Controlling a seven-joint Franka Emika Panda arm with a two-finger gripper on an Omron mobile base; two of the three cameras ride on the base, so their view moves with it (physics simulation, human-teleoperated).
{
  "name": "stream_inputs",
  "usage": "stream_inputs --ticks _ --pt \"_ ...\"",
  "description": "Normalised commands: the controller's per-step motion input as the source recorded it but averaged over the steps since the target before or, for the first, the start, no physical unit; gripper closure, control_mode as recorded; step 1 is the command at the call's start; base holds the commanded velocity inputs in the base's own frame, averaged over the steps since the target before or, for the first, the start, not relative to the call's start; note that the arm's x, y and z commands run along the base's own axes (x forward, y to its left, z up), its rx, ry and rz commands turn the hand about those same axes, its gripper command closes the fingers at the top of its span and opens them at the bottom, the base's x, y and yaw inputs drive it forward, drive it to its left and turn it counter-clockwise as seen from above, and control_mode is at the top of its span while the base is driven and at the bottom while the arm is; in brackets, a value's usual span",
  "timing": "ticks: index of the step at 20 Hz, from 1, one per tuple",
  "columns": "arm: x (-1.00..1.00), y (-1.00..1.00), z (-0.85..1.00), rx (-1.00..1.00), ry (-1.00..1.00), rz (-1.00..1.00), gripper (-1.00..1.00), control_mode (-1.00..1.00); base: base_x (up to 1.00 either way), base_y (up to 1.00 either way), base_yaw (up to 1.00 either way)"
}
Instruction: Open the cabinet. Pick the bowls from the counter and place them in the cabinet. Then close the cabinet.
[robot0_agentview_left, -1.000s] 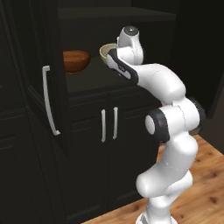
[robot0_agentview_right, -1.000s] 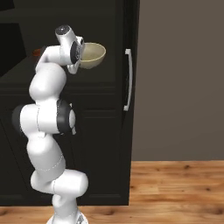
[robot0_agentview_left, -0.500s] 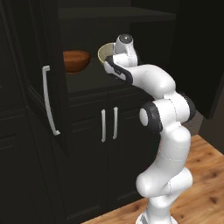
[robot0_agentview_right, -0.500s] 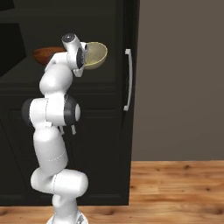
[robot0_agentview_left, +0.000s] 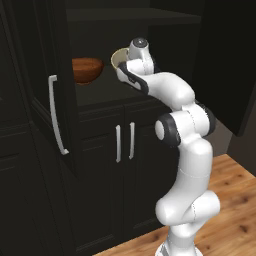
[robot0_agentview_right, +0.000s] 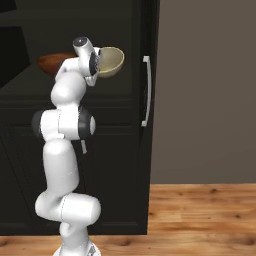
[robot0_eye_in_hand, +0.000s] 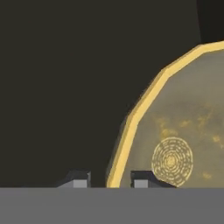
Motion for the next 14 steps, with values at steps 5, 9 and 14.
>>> stream_inputs --ticks 5,9,14 --pt "-0.34 0.00 0.15 0.00 -0.05 -0.06 -1.00 -1.00 0.00 0.00 0.00" --pt "-0.65 0.00 0.02 0.00 -0.15 -0.13 -1.00 -1.00 0.00 0.00 0.00" --pt "-1.00 0.00 0.00 0.01 -0.26 -0.17 -1.00 -1.00 0.00 0.00 0.00"
